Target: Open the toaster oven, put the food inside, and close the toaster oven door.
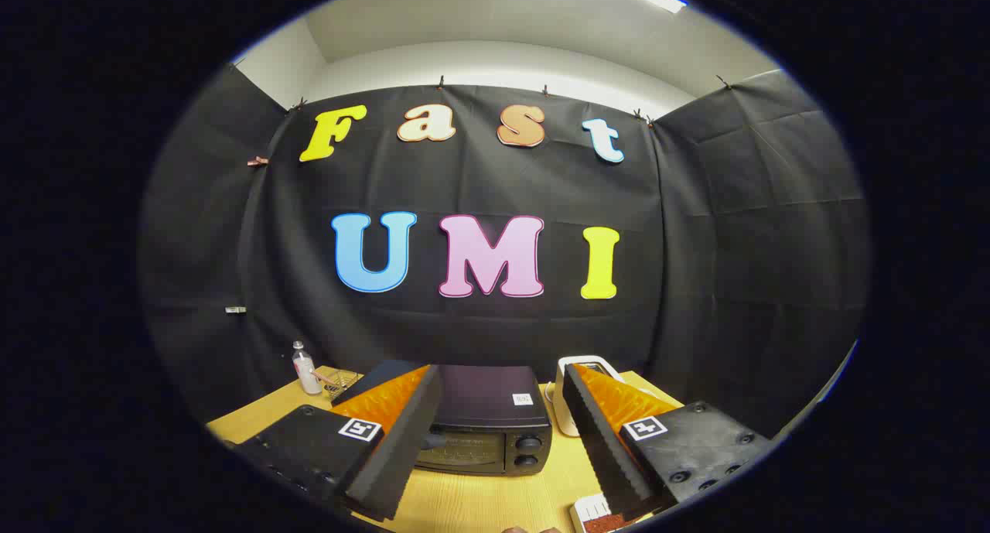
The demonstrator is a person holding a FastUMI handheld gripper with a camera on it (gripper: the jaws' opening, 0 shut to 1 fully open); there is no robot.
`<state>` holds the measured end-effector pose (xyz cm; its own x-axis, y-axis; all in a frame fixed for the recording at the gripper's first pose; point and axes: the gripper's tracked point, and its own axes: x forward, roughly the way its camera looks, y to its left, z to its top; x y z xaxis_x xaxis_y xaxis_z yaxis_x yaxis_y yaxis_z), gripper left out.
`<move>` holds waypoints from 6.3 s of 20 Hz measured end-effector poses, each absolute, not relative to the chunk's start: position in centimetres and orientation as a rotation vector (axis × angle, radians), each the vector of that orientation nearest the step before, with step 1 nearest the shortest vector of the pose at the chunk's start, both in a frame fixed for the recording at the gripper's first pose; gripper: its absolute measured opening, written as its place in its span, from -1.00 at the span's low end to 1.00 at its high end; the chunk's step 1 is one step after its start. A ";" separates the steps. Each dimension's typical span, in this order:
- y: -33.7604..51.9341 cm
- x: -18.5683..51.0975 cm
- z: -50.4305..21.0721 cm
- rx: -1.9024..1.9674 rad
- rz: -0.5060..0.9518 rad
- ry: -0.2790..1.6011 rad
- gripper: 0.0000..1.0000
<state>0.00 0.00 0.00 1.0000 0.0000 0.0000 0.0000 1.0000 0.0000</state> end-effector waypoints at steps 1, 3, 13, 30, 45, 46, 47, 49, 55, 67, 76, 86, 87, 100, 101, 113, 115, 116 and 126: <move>-0.1 0.0 -0.2 -0.010 -0.002 0.001 0.94; -0.3 -0.1 -0.5 -0.016 -0.011 0.009 0.95; 0.8 -0.3 -1.4 -0.001 -0.014 0.036 0.95; 6.4 0.8 -5.4 0.030 0.048 0.152 0.94; 11.1 8.9 -15.0 0.001 0.031 0.359 0.95; 11.5 9.2 -15.5 -0.002 0.029 0.370 0.95; 11.9 9.4 -16.2 -0.008 0.028 0.381 0.95; 12.2 9.8 -17.5 -0.017 0.025 0.405 0.95; 12.6 10.7 -18.7 0.010 0.018 0.444 0.97; 12.4 5.3 -20.3 0.047 0.044 0.499 0.96; 12.2 0.3 -23.5 0.034 0.077 0.564 0.94; 12.0 -3.9 -30.5 0.015 0.150 0.747 0.94; 12.0 -4.0 -31.0 0.007 0.165 0.762 0.94; 5.9 -2.9 -19.8 0.032 0.346 0.588 0.93; 4.8 -2.3 -18.3 0.033 0.350 0.559 0.93; -8.4 1.8 -13.2 0.005 0.316 0.423 0.93; -10.5 2.0 -13.9 0.027 0.297 0.455 0.93; -11.5 2.0 -14.4 0.036 0.287 0.471 0.93; -18.8 -0.2 -19.9 0.146 0.246 0.712 0.98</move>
